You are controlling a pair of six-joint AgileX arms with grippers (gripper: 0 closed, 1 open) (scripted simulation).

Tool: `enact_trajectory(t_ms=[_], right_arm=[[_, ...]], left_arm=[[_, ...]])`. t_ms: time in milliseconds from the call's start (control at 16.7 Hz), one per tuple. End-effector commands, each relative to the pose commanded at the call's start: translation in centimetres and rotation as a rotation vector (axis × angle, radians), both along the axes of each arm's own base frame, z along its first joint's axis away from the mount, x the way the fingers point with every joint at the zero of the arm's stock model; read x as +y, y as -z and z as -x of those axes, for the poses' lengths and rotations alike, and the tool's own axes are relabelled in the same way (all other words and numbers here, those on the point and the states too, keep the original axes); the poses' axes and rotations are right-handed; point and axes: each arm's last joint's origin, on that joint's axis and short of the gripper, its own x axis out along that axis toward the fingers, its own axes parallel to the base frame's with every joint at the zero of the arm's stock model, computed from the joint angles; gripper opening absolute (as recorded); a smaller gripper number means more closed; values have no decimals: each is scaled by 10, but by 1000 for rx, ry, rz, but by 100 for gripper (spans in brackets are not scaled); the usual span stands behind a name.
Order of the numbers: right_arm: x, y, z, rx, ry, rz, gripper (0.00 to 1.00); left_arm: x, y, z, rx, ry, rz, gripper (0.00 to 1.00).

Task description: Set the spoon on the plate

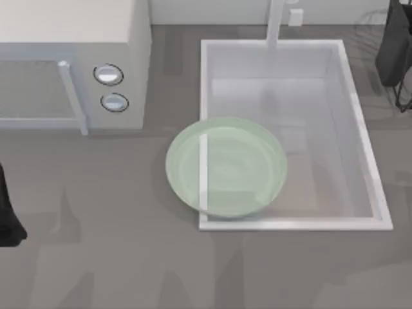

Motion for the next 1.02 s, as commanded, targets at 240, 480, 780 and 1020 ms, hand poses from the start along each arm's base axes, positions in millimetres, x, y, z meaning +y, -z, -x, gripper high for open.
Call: enact_trajectory(t_ms=[240, 480, 780, 1020], right_arm=[[1, -36, 4, -23, 0, 4, 0], [1, -36, 3, -21, 0, 3, 0], [21, -35, -23, 11, -164, -4, 0], [78, -36, -77, 37, -523, -14, 0]], left_arm=[[0, 0, 0, 0, 0, 0, 100], [0, 0, 0, 0, 0, 0, 100], [0, 0, 0, 0, 0, 0, 100], [0, 0, 0, 0, 0, 0, 100]])
